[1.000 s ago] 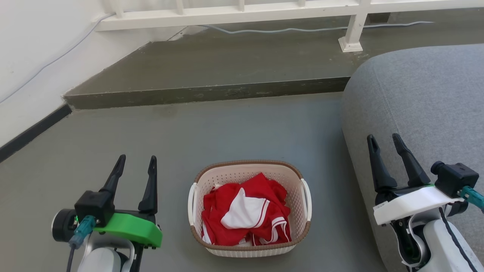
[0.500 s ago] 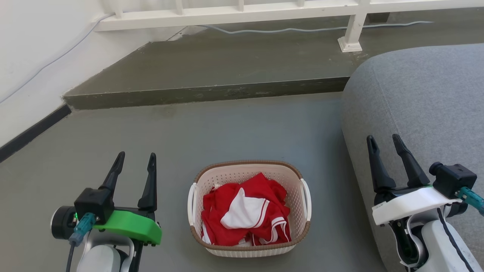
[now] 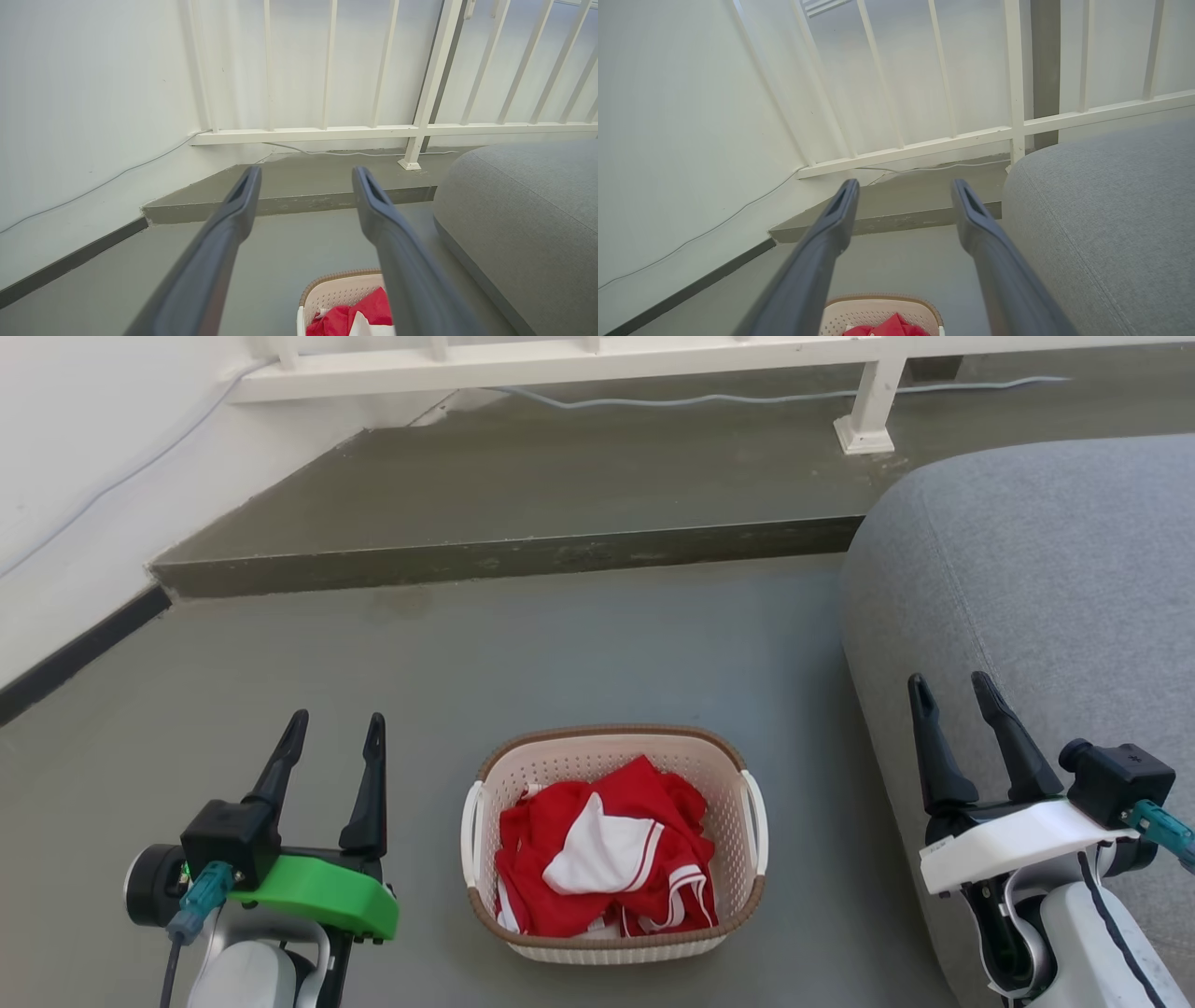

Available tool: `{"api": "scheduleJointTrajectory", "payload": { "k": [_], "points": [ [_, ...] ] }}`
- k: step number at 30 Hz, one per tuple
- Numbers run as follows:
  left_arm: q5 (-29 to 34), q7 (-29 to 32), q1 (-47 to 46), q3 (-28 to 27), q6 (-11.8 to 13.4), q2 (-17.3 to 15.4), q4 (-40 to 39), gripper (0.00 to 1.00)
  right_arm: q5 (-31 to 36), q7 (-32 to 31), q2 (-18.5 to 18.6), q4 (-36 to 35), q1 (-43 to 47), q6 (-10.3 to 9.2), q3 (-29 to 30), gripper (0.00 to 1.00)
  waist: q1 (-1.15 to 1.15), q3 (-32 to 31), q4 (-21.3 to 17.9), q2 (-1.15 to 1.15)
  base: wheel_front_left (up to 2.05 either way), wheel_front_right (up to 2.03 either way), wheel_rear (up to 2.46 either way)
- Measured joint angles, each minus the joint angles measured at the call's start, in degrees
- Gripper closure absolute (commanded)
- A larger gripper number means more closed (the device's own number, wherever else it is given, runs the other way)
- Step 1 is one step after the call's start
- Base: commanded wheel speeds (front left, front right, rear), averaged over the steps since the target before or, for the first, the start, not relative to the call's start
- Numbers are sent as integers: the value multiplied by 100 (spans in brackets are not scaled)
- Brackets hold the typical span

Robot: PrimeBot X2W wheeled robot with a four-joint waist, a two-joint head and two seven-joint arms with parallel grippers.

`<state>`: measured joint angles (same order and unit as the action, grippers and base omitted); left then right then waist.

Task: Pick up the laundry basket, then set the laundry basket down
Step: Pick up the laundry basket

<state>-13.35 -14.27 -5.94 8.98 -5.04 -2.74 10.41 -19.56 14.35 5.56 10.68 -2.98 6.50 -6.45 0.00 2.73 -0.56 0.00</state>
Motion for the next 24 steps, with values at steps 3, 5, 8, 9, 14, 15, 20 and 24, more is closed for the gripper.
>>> {"api": "scheduleJointTrajectory", "payload": {
  "k": [3, 5, 8, 9, 14, 15, 20, 24],
  "points": [
    [0, -1, -2, -19, 0, 1, -21, 0, 7, 0, -4, 2, 0, 1, 2, 0, 0, 64, -8, 0, 0, 0, 0],
    [0, -1, -10, -25, -4, 1, -26, 0, 31, 0, -8, 19, 0, 1, 7, 0, 0, 121, -17, 0, 0, 0, 0],
    [0, -1, -39, -27, -7, 3, -52, 0, 67, 0, -15, 24, -1, 2, 13, 0, 0, 223, -30, 0, 0, 0, 0],
    [-1, -8, -61, -29, -8, 3, -53, 0, 80, 0, -18, 26, -3, 2, 15, 0, 0, 262, -35, 0, 0, 0, 0],
    [-1, -16, -209, -60, -24, 9, -54, 0, 136, 0, -29, 83, -27, 2, 21, 0, 0, 493, -60, 0, 0, 0, 0],
    [-1, -16, -244, -71, -24, 10, -57, 0, 147, 0, -29, 88, -42, 2, 27, 0, 0, 542, -65, 0, 0, 0, 0],
    [-5, -16, -379, -96, -35, 15, -75, 0, 189, 0, -34, 120, -248, 3, 27, 0, 0, 795, -88, 0, 0, 0, 0],
    [-5, -16, -507, -103, -58, 19, -104, 0, 199, 0, -58, 156, -423, 3, 22, 0, 0, 1015, -116, 0, 0, 0, 0]
  ]
}}
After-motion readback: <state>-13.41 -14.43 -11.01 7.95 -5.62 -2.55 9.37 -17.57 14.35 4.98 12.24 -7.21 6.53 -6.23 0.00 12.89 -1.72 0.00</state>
